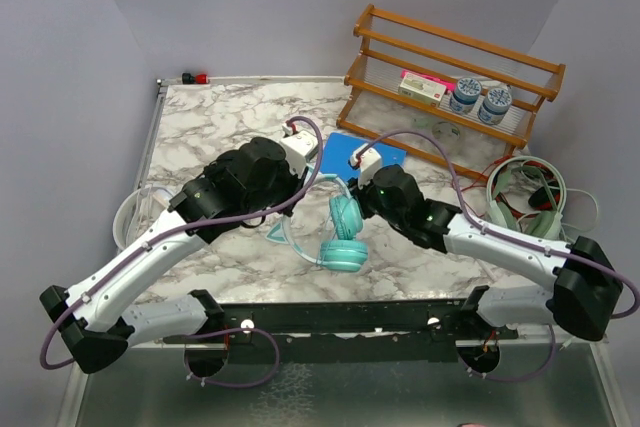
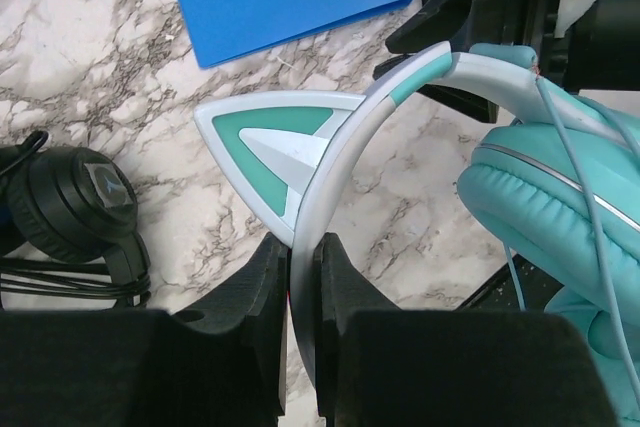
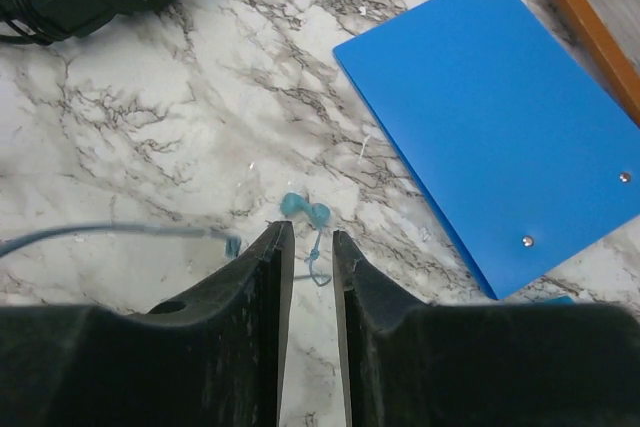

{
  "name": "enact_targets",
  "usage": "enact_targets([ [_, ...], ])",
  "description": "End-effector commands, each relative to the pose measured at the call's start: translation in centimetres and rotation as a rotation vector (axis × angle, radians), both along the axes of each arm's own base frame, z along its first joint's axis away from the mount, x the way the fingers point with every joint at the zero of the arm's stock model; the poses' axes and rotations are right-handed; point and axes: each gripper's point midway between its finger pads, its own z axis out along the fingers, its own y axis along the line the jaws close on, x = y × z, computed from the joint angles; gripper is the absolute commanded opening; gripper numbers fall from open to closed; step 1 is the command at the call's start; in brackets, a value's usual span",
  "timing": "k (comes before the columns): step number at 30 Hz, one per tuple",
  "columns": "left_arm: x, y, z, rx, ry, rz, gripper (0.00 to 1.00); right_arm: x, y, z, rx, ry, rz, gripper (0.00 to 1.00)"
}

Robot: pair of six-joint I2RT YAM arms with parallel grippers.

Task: Wrap the headphones
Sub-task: Wrap the headphones cable around the headphones.

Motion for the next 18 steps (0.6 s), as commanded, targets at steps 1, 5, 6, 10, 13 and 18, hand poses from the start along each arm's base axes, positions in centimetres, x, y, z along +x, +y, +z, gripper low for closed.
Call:
enact_targets([
  [1, -1.0, -1.2, 2.7, -0.096, 0.002, -0.044, 0.0, 0.0, 0.6, 1.3, 0.12, -0.039, 0.005, 0.31],
  [5, -1.4, -2.1, 3.3, -0.132, 0.037, -0.065, 0.0, -0.8, 0.4, 1.8, 0.213, -0.072, 0.023, 0.35],
  [6, -1.4, -2.3, 3.6, -0.139, 0.042, -0.066, 0.0, -1.1, 0.2, 2.2, 0.243, -0.088, 0.029, 0.38],
  [10, -1.4, -2.7, 4.7, -0.162, 0.062, -0.058, 0.0, -2.1, -0.4, 3.3, 0.339, -0.163, 0.06, 0.44],
  [13, -1.3, -3.0, 6.0, -0.205, 0.088, -0.042, 0.0, -2.5, -0.5, 3.9, 0.381, -0.196, 0.084, 0.45],
  [18, -1.3, -3.7, 7.5, -0.237, 0.121, -0.052, 0.0, -2.9, -0.1, 3.7, 0.412, -0.215, 0.118, 0.49],
])
